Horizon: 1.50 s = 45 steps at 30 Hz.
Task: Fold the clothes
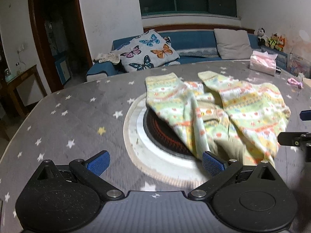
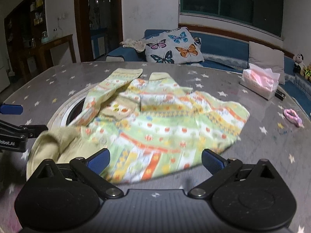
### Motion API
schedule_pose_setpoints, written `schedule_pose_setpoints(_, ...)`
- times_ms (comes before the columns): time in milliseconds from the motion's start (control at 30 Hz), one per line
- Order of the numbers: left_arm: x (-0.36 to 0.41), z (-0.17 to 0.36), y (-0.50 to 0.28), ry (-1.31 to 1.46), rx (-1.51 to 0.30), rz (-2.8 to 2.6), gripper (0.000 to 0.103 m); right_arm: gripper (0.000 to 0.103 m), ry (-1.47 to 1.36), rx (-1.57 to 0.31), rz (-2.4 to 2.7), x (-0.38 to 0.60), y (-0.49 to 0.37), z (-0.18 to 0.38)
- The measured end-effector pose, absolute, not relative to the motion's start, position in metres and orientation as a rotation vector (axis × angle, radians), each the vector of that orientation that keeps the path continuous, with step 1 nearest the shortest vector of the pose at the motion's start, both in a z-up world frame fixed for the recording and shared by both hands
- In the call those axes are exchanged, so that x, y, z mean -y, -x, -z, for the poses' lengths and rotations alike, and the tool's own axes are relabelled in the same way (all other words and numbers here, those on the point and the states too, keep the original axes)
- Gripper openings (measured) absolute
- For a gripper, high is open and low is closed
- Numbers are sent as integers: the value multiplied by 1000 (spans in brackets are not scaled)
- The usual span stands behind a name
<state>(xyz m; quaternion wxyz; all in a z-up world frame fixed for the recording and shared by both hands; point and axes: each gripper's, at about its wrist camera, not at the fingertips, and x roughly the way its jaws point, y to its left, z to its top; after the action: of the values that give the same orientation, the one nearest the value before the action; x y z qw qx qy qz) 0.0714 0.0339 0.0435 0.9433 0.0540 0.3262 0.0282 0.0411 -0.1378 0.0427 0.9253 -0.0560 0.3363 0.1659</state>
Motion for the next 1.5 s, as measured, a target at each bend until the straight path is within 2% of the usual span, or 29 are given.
schedule_pose_setpoints(300, -34, -56, -110, -114, -656, -7, 93, 86, 96, -714, -326, 134, -103, -42)
schedule_pose_setpoints(667, -9, -54, -187, -173, -671, 114, 92, 83, 178, -710, -369, 104, -171, -34)
schedule_pose_setpoints(733, -4, -48, -203, -191, -689, 133, 91, 81, 193, -716, -374, 100, -180, -29)
schedule_pose_setpoints(767, -2, -45, -211, -201, -700, 137, 89, 77, 200, -722, -379, 98, -185, -25)
schedule_pose_setpoints(833, 1, -36, -225, -217, -729, 139, 78, 70, 217, -738, -379, 94, -193, -18)
schedule_pose_setpoints(867, 2, -31, -232, -214, -748, 139, 76, 66, 234, -744, -372, 92, -197, -13)
schedule_pose_setpoints(900, 2, -26, -239, -206, -766, 140, 69, 57, 242, -744, -367, 91, -198, -12)
schedule_pose_setpoints(933, 1, -22, -244, -198, -781, 142, 58, 52, 241, -741, -362, 93, -198, -12)
schedule_pose_setpoints(967, 1, -19, -249, -191, -793, 141, 51, 41, 239, -739, -357, 96, -198, -12)
schedule_pose_setpoints(1000, 0, -16, -252, -183, -802, 139, 33, 30, 236, -736, -351, 98, -197, -12)
schedule_pose_setpoints(1033, -3, -14, -253, -171, -806, 137, 17, 24, 234, -733, -346, 100, -197, -12)
schedule_pose_setpoints(1067, -6, -13, -253, -158, -805, 135, 14, 16, 215, -732, -342, 105, -196, -13)
schedule_pose_setpoints(1133, -13, -14, -249, -130, -791, 119, 8, 12, 170, -723, -329, 118, -192, -19)
schedule_pose_setpoints(1167, -17, -17, -245, -118, -781, 108, 6, 7, 142, -716, -320, 126, -189, -23)
schedule_pose_setpoints(1500, -77, -46, -183, 12, -677, -81, 2, 6, -18, -622, -195, 215, -135, -65)
